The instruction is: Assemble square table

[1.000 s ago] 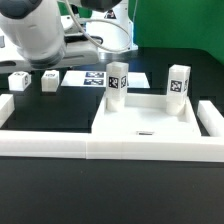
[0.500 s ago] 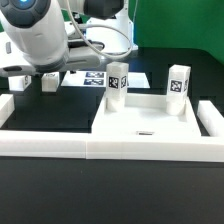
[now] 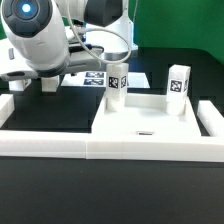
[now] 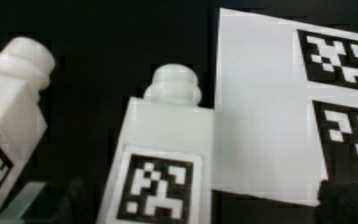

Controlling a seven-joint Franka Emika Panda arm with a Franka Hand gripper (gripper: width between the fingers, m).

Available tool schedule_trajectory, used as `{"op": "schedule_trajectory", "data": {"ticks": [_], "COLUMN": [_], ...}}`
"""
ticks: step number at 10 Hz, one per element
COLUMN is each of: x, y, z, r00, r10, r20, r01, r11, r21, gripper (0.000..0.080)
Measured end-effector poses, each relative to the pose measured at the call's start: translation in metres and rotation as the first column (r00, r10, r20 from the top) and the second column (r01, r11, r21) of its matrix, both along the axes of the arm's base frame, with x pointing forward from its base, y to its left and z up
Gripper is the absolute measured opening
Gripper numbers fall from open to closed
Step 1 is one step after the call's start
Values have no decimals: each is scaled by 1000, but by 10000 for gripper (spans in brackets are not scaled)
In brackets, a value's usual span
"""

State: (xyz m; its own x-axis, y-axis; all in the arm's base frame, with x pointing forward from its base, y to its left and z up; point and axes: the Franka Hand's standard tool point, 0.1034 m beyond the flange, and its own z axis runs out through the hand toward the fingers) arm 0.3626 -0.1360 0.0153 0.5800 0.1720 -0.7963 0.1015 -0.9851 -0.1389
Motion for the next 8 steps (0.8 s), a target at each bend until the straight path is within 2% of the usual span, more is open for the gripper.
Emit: {"op": "schedule_trajectory", "data": {"ticks": [2,4,8], "x": [0,1,1], "y": [1,1,1], "z": [0,0,1], "r00": [1000,1000,1000], "r10": [2,4,4], "r20": [0,-1,-2], "r01": [-2,-4,-4], "r11": [1000,1000,1000], "r21": [0,0,0], "gripper": [634,288,291]}}
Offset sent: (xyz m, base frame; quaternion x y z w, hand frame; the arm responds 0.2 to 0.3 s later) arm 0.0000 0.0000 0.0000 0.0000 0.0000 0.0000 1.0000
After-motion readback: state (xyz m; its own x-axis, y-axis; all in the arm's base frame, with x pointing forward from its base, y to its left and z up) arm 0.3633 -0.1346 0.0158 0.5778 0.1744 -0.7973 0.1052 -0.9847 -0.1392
